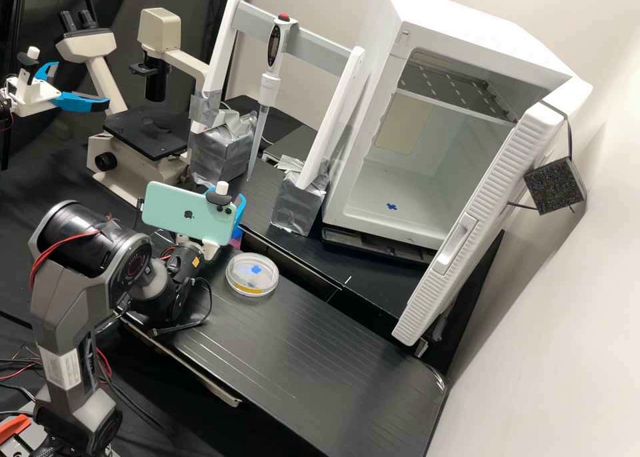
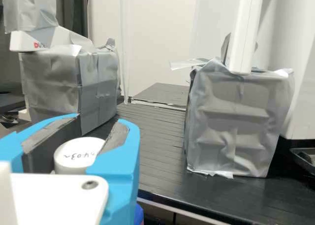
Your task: Close the bottle
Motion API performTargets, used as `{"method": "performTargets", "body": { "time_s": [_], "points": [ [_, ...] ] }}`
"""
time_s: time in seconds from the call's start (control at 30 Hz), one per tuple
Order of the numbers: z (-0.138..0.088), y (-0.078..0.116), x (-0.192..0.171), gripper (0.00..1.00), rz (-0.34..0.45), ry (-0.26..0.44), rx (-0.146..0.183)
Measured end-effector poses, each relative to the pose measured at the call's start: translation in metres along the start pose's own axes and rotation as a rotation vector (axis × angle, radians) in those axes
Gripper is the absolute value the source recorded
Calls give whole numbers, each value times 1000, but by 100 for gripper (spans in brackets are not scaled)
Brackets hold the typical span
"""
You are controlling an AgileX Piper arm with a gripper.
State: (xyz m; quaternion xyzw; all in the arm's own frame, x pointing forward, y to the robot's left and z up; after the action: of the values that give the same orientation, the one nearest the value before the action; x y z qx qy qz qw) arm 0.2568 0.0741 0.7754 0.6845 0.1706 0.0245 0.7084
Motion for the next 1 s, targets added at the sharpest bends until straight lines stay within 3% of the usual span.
{"method": "performTargets", "body": {
  "time_s": [0.63,0.67,1.0],
  "points": [
    [-2,-7,6,0,-38,-26,15],
    [-2,-7,6,100,-38,-26,15],
    [-1,-3,4,100,-39,-23,-3]
  ]
}}
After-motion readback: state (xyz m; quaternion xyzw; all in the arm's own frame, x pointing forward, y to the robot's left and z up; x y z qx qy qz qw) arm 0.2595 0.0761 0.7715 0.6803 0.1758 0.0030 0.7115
